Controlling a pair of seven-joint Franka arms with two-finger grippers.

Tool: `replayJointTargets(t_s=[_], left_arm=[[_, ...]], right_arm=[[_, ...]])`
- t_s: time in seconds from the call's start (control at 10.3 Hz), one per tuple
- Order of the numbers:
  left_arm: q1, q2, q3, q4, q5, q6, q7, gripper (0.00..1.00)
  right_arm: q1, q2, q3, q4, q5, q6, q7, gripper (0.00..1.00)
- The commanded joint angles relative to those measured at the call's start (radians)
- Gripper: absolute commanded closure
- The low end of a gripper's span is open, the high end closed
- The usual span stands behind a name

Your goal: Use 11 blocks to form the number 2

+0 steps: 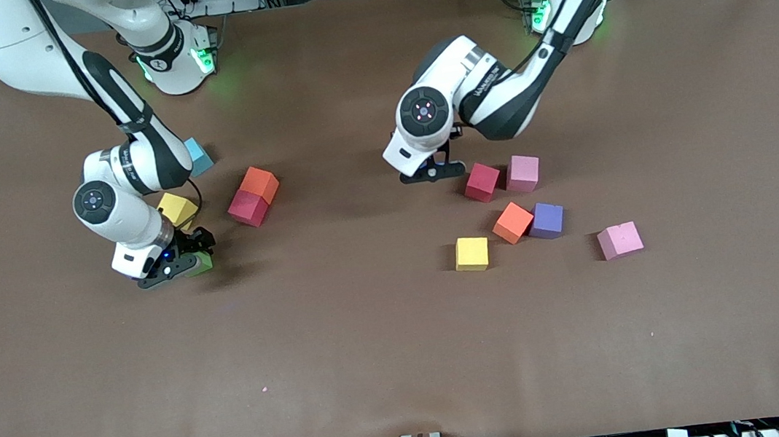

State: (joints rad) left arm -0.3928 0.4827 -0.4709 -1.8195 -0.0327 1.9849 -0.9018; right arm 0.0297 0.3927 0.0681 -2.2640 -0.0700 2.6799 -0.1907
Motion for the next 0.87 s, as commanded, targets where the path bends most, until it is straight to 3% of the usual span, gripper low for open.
replayJointTargets(t_s=[0.0, 0.49, 0.78], left_arm=[[-0.014, -0.014, -0.025, -0.084, -0.026, 0.135, -0.092, 1.0], [-0.126, 0.034, -0.022, -0.1, -0.013, 0.3, -0.17, 1.0], [-0.143, 0.082, -0.017, -0.098, -0.004, 0.367, -0.17, 1.0]], right_arm=[[0.015, -0.024, 0.001, 0.0, -0.007, -0.002, -0.01, 0.57], [0.076, -0.144, 0.004, 0.011, -0.01, -0.11, -0.062, 0.55], [0.11, -0.192, 0.004, 0.014, -0.01, -0.164, -0.078, 0.52]])
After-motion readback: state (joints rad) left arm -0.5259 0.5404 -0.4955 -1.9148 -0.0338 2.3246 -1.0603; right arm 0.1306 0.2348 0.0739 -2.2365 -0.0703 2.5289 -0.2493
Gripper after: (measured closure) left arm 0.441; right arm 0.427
